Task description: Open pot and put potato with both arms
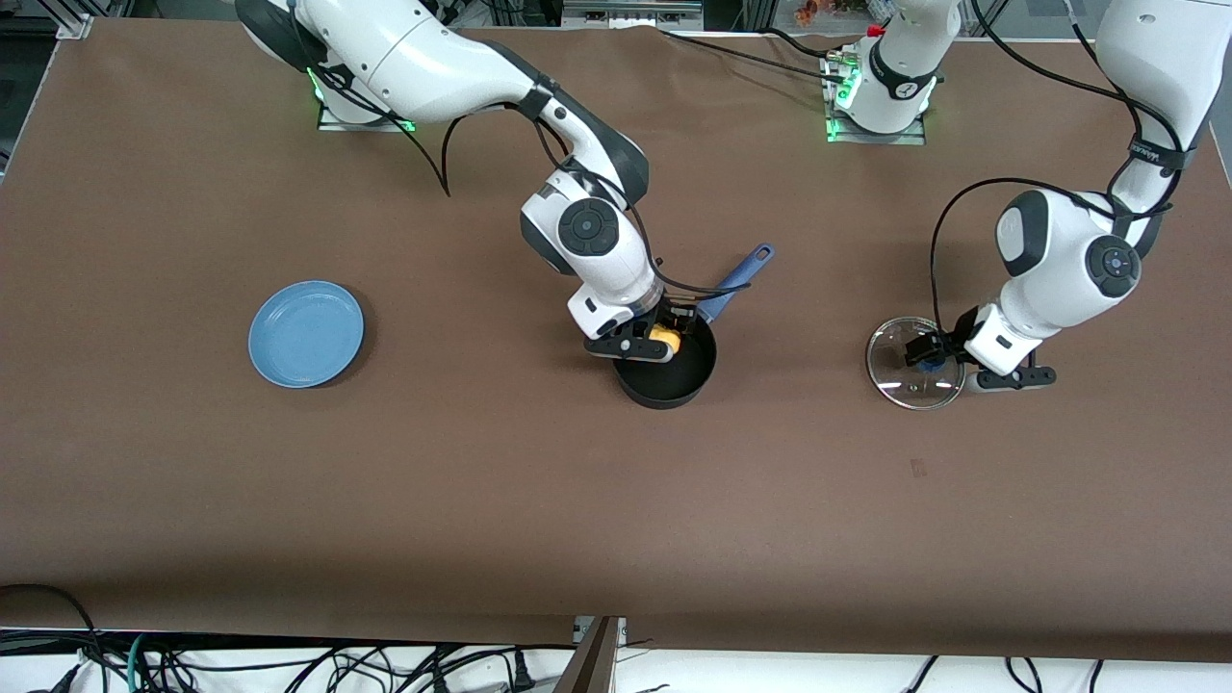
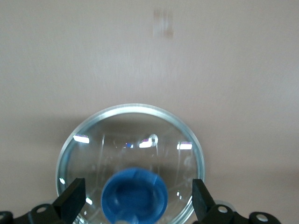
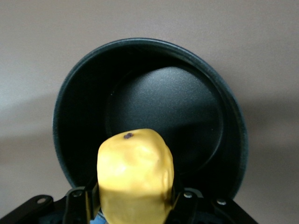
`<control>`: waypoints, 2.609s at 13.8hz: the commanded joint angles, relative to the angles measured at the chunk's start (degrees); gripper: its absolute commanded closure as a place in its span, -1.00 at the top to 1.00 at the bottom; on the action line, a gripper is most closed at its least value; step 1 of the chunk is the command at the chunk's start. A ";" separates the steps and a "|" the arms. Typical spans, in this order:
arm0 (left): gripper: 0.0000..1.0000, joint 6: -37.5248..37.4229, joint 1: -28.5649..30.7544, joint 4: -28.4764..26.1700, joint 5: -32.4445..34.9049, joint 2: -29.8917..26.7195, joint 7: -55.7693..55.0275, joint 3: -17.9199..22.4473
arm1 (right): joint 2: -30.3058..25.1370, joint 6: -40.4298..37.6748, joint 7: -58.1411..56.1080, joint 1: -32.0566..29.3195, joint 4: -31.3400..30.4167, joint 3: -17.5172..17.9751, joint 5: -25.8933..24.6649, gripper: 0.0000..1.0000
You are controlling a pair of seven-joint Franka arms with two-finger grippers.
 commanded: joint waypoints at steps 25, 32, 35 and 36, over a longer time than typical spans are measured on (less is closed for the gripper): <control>1.00 -59.19 -29.22 40.21 -7.78 -18.48 -2.32 31.24 | -35.43 -47.11 -56.59 -32.19 -3.85 -10.35 0.49 1.00; 1.00 -61.83 -29.57 38.81 -7.16 -19.19 -1.79 30.27 | -46.24 -52.66 -56.95 -34.83 -12.64 -12.21 -0.03 1.00; 1.00 -61.21 -29.74 38.19 -6.55 -19.01 -1.70 29.48 | -48.54 -52.14 -56.95 -35.09 -12.56 -12.74 0.14 1.00; 1.00 -61.21 -29.74 38.10 -6.63 -19.10 -1.79 29.48 | -48.97 -52.49 -56.95 -35.09 -12.64 -12.83 0.14 1.00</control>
